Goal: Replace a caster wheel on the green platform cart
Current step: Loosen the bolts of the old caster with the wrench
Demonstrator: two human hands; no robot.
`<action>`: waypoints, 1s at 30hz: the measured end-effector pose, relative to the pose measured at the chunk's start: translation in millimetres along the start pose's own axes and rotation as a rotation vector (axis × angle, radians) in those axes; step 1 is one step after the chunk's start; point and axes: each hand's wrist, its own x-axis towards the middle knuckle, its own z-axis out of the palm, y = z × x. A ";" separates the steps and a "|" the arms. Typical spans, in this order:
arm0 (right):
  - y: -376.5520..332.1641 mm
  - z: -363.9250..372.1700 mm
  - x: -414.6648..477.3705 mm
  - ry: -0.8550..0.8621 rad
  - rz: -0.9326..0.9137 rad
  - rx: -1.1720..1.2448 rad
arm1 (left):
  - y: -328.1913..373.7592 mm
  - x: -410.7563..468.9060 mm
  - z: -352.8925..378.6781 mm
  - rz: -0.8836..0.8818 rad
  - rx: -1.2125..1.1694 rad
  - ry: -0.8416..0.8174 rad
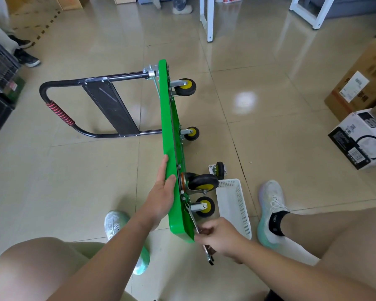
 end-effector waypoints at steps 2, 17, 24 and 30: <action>-5.3 3.4 -3.2 -0.010 0.020 0.037 | -0.6 -0.7 -0.3 0.004 -0.009 -0.001; -3.2 7.4 -8.7 -0.049 0.022 0.218 | -0.2 0.3 1.2 -0.004 -0.007 -0.009; -3.5 9.2 -8.0 -0.046 0.100 0.311 | 0.7 -0.4 1.5 -0.018 -0.017 0.006; -4.9 7.3 -5.9 -0.048 0.096 0.290 | 2.7 -0.6 2.0 -0.022 -0.011 0.005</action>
